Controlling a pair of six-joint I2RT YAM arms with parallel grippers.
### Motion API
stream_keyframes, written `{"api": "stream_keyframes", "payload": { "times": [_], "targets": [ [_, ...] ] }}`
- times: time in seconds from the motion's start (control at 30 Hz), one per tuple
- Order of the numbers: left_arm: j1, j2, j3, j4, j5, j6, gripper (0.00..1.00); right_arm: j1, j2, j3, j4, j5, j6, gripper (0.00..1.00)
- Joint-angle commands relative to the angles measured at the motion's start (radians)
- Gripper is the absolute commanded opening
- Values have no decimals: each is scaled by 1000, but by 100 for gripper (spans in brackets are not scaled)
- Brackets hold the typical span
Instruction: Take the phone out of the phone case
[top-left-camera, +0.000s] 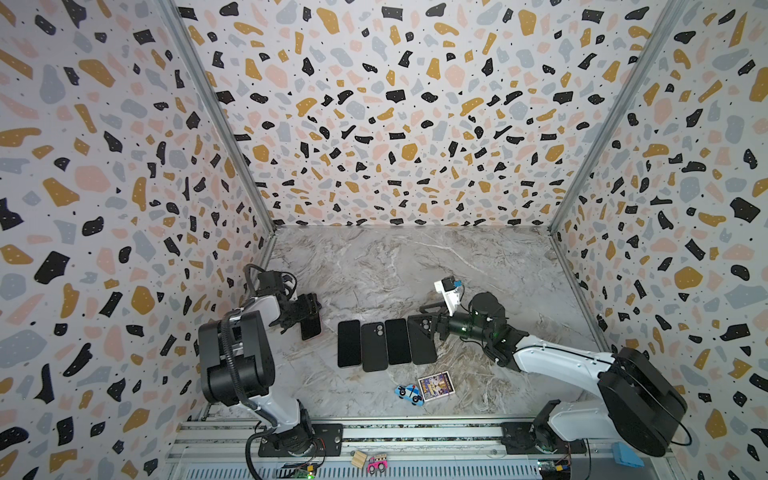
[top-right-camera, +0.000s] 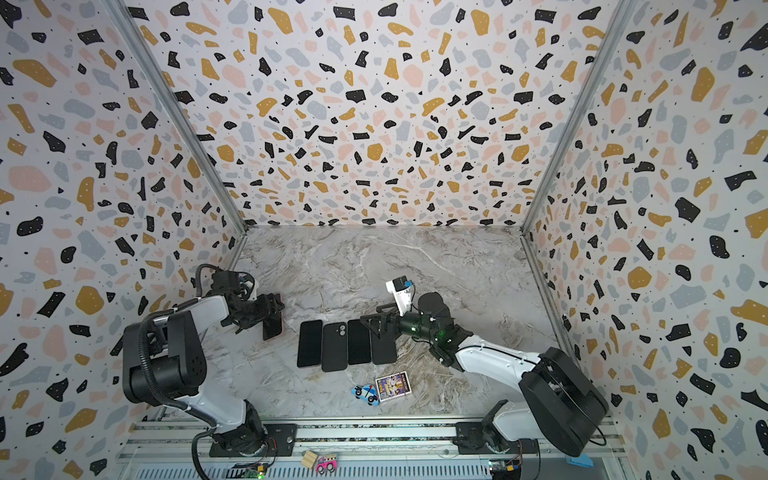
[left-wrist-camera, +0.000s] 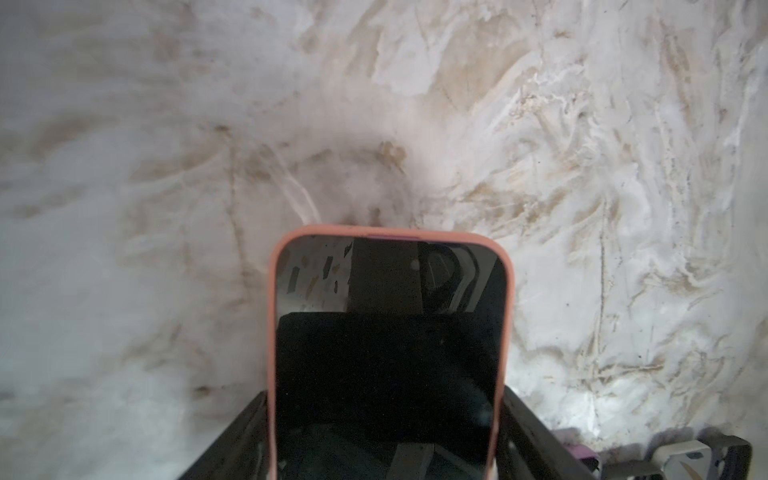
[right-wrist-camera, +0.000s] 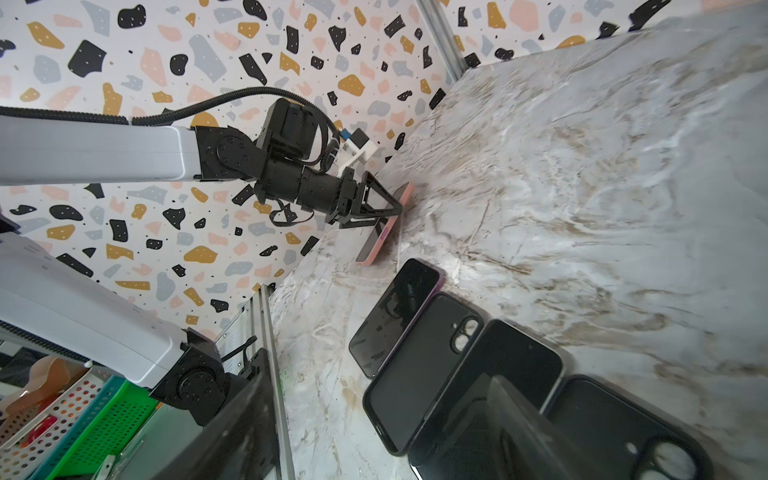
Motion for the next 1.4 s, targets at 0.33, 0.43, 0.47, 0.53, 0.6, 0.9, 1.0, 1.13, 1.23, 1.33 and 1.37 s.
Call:
{"api": "stream_keyframes", "payload": {
  "times": [0.33,0.43,0.47,0.53,0.6,0.9,1.0,1.13,1.23,1.33,1.37],
  "targets": [
    [-51,-156,-56,92,142,-92,52,117,297,268,78,-48,78,80],
    [-70,-185,-69,98,160,-111,51,128,363,320,97,-60,107,79],
    [-81,-197,-76,106,163,-118,51,132,383,336,101,-62,112,79],
    [-110,-215,-89,111,162,-132,51,141,424,371,104,-66,126,78],
    [-143,-244,-107,130,157,-159,50,151,454,400,105,-66,132,77],
    [-289,-370,-162,263,118,-331,48,163,538,445,93,-20,173,74],
    [-340,-387,-167,295,98,-370,47,166,544,444,110,-19,182,72],
    [-391,-402,-181,343,73,-417,45,169,542,445,106,-5,182,71],
    [-420,-405,-191,367,60,-436,45,170,542,446,103,9,187,69],
    [-433,-414,-205,388,57,-450,44,168,546,452,92,20,191,61],
    [-434,-418,-209,390,55,-452,44,169,546,452,89,27,194,57]
  ]
}}
